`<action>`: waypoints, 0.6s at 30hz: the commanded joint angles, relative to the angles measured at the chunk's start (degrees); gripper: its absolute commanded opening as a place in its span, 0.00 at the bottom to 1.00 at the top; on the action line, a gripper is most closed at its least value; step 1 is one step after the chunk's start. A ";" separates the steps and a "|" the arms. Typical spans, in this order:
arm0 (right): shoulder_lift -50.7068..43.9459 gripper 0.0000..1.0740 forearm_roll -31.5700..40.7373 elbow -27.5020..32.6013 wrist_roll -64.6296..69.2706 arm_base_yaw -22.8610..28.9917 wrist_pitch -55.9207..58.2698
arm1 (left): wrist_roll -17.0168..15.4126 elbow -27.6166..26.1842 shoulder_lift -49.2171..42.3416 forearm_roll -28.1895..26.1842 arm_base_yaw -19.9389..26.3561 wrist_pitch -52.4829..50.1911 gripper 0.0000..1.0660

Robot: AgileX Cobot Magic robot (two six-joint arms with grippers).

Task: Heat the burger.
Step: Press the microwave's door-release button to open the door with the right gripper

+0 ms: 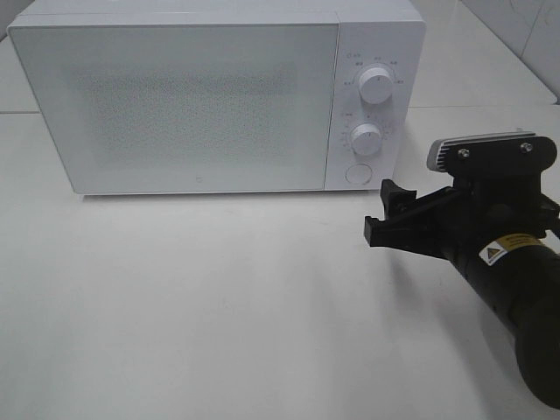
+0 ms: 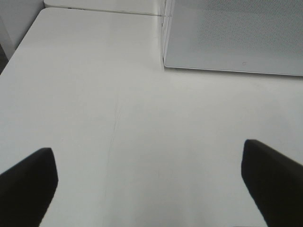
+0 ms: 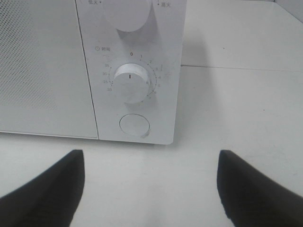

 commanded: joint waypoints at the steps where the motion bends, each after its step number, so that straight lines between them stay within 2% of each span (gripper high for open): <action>1: 1.72 0.70 2.58 -2.41 -1.26 1.72 -1.09 | 0.11 0.11 -0.92 -0.23 0.11 -0.86 0.92; 14: 2.52 0.70 2.29 -3.38 0.80 2.18 -0.86 | 0.11 0.11 -0.92 -0.23 0.11 -0.86 0.92; 18: 2.52 0.70 2.29 -3.38 9.91 2.18 -0.74 | 0.11 0.11 -0.92 -0.23 0.11 -0.86 0.92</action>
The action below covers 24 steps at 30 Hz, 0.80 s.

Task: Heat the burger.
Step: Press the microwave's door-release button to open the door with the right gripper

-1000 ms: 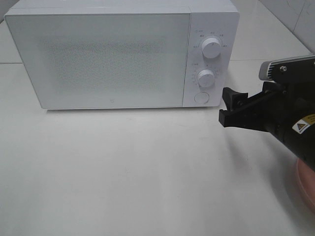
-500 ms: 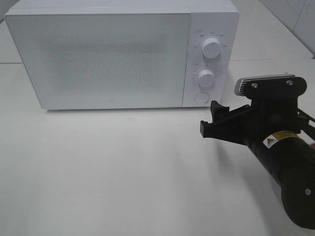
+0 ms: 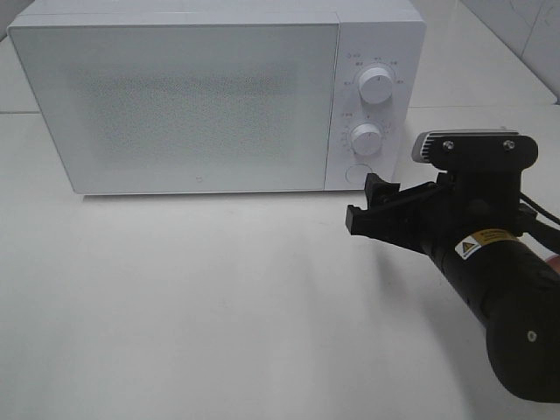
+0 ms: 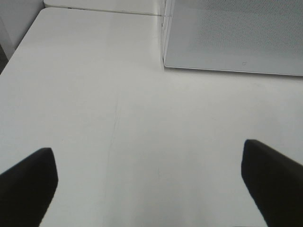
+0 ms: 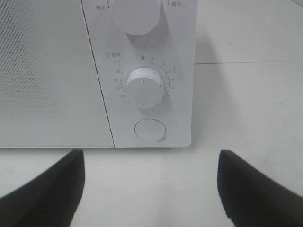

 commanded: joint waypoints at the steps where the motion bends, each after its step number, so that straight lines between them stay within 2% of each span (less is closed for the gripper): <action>1: 0.17 0.70 0.17 -0.34 11.12 0.29 -0.46 | 0.11 0.11 -0.92 -0.23 0.11 -0.86 0.92; 4: 0.17 0.70 0.17 -0.34 16.67 0.29 -0.46 | 0.11 0.11 -0.92 -0.23 0.11 -0.86 0.92; 11: 0.17 0.70 0.17 -0.29 42.69 0.29 -0.40 | 0.11 0.11 -0.92 -0.23 0.11 -0.86 0.92; 15: 0.17 0.68 0.17 -0.29 51.45 0.29 -0.11 | 0.11 0.11 -0.92 -0.23 0.11 -0.86 0.92; 17: 0.17 0.62 0.17 -0.29 60.45 0.29 -0.06 | 0.11 0.11 -0.92 -0.23 0.11 -0.86 0.92; 18: 0.17 0.62 0.17 -0.29 60.45 0.29 -0.06 | 0.11 0.11 -0.92 -0.23 0.11 -0.86 0.92; 20: 0.17 0.52 0.17 -0.29 68.93 0.29 -0.06 | 0.11 0.11 -0.92 -0.23 0.11 -0.86 0.92; 21: 0.17 0.52 0.17 -0.29 68.93 0.29 -0.06 | 0.11 0.11 -0.92 -0.23 0.11 -0.86 0.92; 23: 0.17 0.39 0.17 -0.29 75.57 0.29 -0.06 | 0.11 0.11 -0.92 -0.23 0.11 -0.86 0.92; 24: 0.17 0.39 0.17 -0.29 75.57 0.29 -0.06 | 0.11 0.11 -0.92 -0.23 0.11 -0.86 0.92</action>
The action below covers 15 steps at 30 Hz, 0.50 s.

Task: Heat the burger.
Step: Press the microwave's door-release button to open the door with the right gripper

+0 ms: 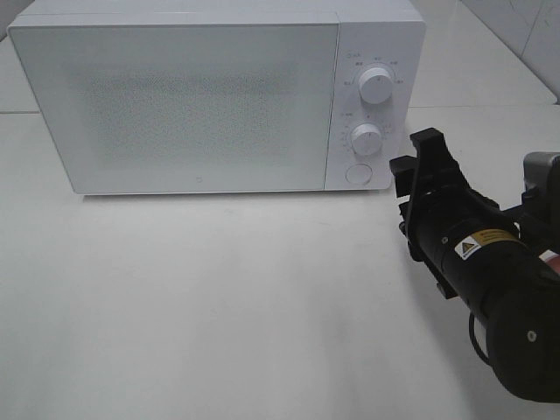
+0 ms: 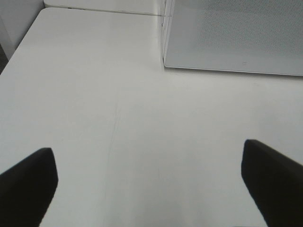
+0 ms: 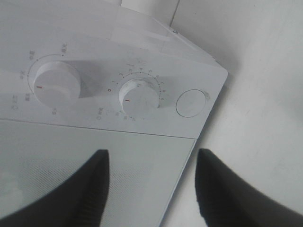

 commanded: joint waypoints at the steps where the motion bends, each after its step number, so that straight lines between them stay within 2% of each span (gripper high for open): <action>1: 0.17 0.30 0.17 -0.29 8.82 0.29 -0.23 | 0.11 0.11 -0.92 -0.23 0.11 -0.86 0.92; 2: 0.17 0.30 0.17 -0.29 8.82 0.29 -0.23 | 0.11 0.11 -0.92 -0.23 0.11 -0.86 0.92; 3: 0.17 0.19 0.17 -0.29 9.68 0.29 -0.23 | 0.11 0.11 -0.92 -0.23 0.11 -0.86 0.92; 4: 0.17 0.14 0.17 -0.29 9.80 0.29 -0.23 | 0.11 0.11 -0.92 -0.23 0.11 -0.86 0.92; 5: 0.17 0.14 0.17 -0.29 9.80 0.29 -0.23 | 0.11 0.11 -0.92 -0.23 0.11 -0.86 0.92; 6: 0.17 0.07 0.97 -0.29 9.85 0.29 -0.23 | 0.11 0.11 -0.92 -0.23 0.11 -0.86 0.92; 7: 0.17 0.07 0.97 -0.29 9.85 0.29 -0.23 | 0.11 0.11 -0.92 -0.23 0.11 -0.86 0.92; 8: 0.17 0.00 1.38 -0.34 10.66 0.29 -0.23 | 0.11 0.11 -0.92 -0.23 0.11 -0.86 0.92; 15: 0.17 0.00 4.13 -0.34 11.52 0.17 3.61 | 0.11 0.11 -0.92 -0.23 0.11 -0.86 0.92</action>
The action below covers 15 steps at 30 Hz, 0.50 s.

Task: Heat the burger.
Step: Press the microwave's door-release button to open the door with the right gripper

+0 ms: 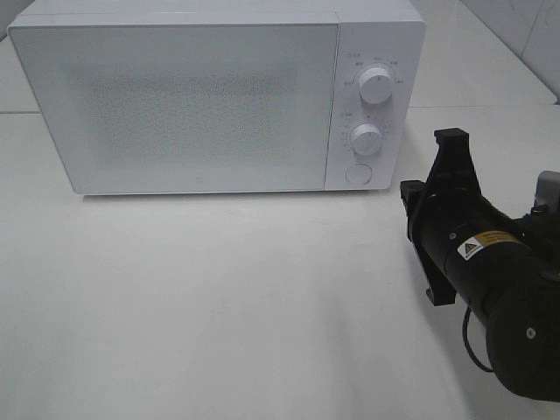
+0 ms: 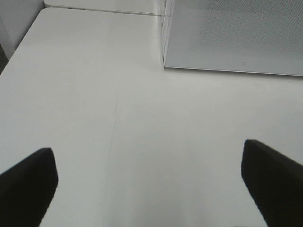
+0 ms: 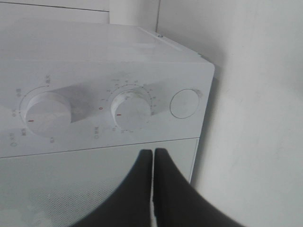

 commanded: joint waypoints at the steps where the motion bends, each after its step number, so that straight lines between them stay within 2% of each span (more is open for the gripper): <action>1: 0.17 0.00 1.43 -0.34 0.46 0.17 2.18 | 0.11 0.11 -0.92 -0.23 0.11 -0.86 0.92; 9: 3.84 0.00 1.72 -2.35 1.43 0.11 1.60 | 0.11 0.11 -0.92 -0.23 0.11 -0.86 0.92; 15: 9.85 0.00 1.49 -5.56 7.45 0.11 1.20 | 0.11 0.11 -0.92 -0.23 0.11 -0.86 0.92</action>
